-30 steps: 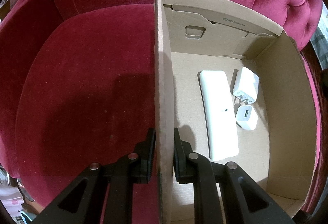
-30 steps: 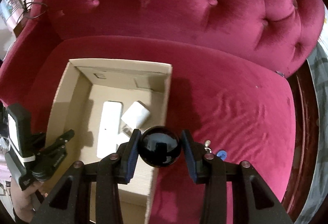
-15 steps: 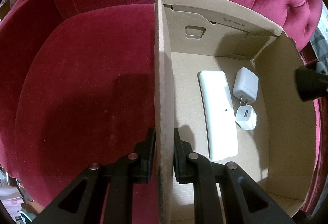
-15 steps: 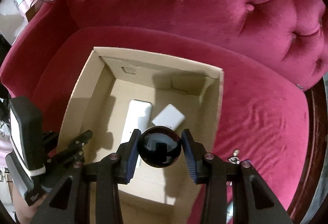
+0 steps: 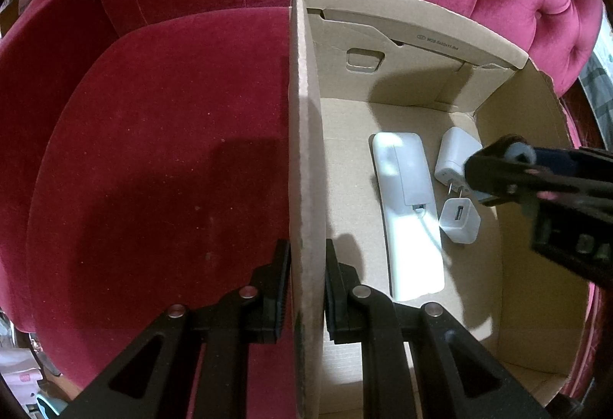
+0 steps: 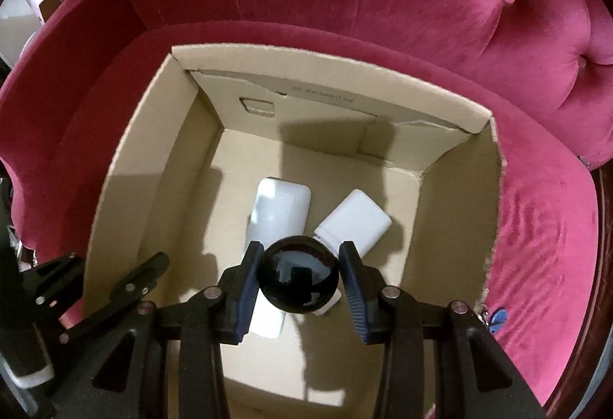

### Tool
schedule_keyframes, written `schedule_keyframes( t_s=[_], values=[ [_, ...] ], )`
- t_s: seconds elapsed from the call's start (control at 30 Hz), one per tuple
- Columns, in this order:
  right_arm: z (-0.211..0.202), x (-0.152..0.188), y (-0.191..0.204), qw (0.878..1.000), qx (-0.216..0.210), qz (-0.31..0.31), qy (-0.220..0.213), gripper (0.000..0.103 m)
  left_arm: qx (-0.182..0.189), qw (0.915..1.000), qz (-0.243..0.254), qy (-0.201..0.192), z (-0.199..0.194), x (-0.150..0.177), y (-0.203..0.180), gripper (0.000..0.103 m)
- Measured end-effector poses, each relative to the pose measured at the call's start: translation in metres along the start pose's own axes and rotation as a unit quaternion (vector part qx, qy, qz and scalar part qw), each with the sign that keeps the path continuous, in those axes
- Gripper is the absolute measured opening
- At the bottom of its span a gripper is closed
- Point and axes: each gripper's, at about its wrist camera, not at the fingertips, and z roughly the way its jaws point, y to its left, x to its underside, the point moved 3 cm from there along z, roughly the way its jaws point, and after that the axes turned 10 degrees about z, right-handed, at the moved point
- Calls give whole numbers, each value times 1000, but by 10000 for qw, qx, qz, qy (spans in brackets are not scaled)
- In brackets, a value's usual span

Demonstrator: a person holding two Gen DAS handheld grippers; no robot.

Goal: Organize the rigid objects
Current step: 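Lift the black fob with the right gripper and carry it over the box, then lower the black fob onto the white chargers and open the right gripper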

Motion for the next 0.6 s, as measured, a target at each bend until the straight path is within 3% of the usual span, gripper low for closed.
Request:
schedule_keyframes(
  t_s=[0.6],
  values=[
    [24, -1, 5, 10000, -23, 49, 10, 44, -2, 10000, -1, -1, 2, 1, 2, 17]
  ],
)
